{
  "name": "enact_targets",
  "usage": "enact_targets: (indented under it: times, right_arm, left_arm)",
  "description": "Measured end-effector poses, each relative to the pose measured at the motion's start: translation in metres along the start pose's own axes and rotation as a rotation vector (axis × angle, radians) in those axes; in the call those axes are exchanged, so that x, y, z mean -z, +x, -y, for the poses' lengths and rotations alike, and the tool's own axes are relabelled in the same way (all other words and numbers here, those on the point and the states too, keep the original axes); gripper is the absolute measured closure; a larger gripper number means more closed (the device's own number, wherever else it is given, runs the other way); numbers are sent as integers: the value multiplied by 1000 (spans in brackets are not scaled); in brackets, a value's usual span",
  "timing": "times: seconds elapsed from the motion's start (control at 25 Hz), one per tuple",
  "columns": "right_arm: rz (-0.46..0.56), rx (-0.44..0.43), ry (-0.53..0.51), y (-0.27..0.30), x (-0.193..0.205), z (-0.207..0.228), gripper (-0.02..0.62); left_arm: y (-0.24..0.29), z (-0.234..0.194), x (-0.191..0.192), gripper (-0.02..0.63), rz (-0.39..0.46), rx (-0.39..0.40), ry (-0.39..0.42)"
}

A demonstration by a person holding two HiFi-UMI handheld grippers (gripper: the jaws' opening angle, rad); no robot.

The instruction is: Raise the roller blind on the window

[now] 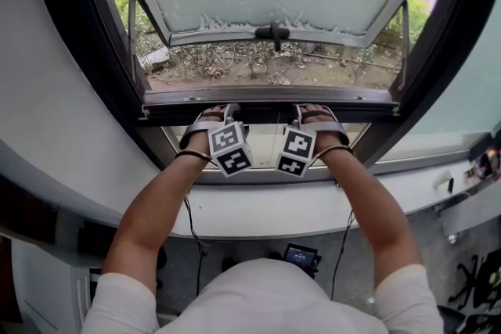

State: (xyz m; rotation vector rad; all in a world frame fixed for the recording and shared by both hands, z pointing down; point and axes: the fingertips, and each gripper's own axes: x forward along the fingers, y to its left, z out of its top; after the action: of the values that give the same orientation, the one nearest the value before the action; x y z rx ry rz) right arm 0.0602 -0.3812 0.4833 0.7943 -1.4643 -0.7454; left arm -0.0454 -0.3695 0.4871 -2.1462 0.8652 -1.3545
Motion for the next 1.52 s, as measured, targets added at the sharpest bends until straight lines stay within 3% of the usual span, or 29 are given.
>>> enact_targets:
  times: [0.76,1.28,1.52]
  right_arm:
    - [26,10,49,-9,0,17,480]
    - [89,171,126,-29,-4,51,480]
    - [115,176,170,-37,-7,64,480]
  left_arm:
    - [-11,-13,-9,417,28,27,-15]
    - [-34,-41,-24,416,94,-38,-23]
    - [-44,-52,-30,416,103,-42,-27]
